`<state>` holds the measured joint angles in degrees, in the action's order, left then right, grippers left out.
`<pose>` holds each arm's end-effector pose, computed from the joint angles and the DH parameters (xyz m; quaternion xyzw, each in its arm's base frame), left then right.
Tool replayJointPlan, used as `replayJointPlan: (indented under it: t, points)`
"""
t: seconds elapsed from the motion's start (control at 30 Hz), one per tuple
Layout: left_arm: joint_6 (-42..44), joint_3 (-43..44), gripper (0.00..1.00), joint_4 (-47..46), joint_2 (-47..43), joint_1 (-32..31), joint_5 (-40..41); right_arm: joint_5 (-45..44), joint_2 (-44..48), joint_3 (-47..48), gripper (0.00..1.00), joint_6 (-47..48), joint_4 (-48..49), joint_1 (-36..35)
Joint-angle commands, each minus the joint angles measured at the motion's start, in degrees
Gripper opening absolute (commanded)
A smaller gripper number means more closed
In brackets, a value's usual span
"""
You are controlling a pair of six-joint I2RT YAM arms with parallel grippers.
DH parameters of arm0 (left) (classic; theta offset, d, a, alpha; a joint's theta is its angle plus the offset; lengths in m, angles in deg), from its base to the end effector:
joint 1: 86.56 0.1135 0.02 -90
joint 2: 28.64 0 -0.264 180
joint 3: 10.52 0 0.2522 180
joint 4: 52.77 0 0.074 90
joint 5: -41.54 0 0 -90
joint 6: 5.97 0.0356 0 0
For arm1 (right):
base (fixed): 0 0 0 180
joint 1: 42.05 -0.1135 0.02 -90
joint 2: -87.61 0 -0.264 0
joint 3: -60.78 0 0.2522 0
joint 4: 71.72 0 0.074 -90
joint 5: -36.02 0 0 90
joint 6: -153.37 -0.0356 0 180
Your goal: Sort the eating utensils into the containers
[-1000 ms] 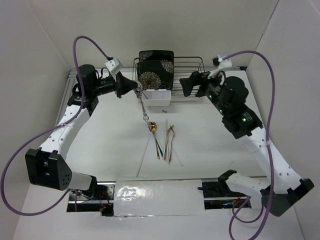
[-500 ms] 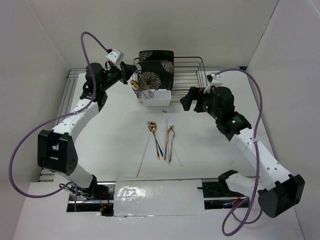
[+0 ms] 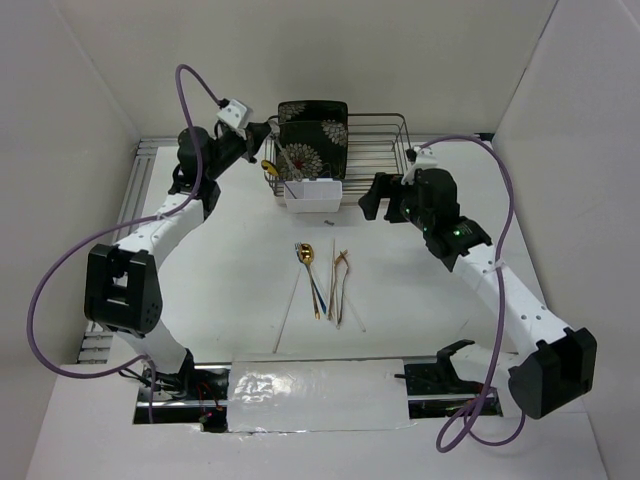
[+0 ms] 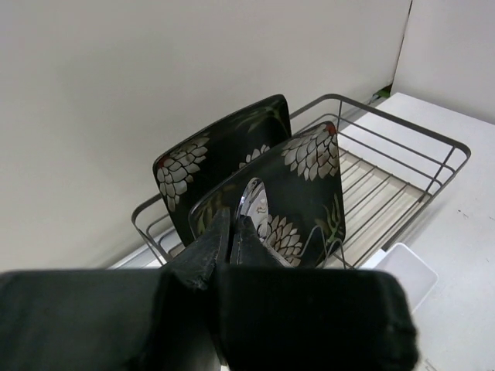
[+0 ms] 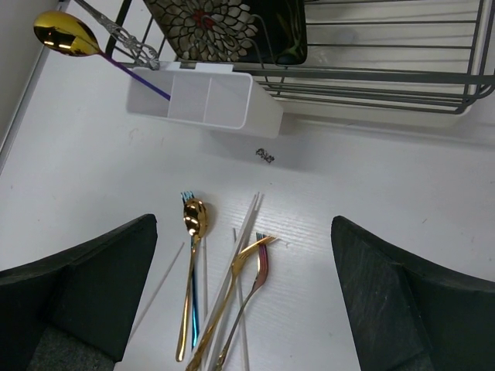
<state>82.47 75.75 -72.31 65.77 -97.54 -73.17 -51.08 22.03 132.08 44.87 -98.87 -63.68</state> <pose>0.3842 -0.0897 0.3620 0.2158 0.6030 -0.2173 0.7366 0.2445 0.0989 0.3390 -0.0368 0.8253 0.2128 0.5218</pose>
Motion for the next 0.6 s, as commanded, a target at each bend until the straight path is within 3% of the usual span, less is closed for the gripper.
replayJointPlan:
  t: [0.0,0.37,0.57]
  points:
    - [1.9,-1.7,0.0,-8.7,0.8,0.2,-0.9,0.7,-0.5,0.3,1.0,1.2,2.9,1.0]
    - [2.8,-6.9,0.0,-9.8,-1.3,0.0,-5.6,2.3,-1.5,-0.3,1.0,0.9,4.2,2.1]
    - [5.2,-8.4,0.0,-12.9,0.2,-1.8,-3.0,4.2,-2.6,-0.8,1.0,1.3,4.7,2.2]
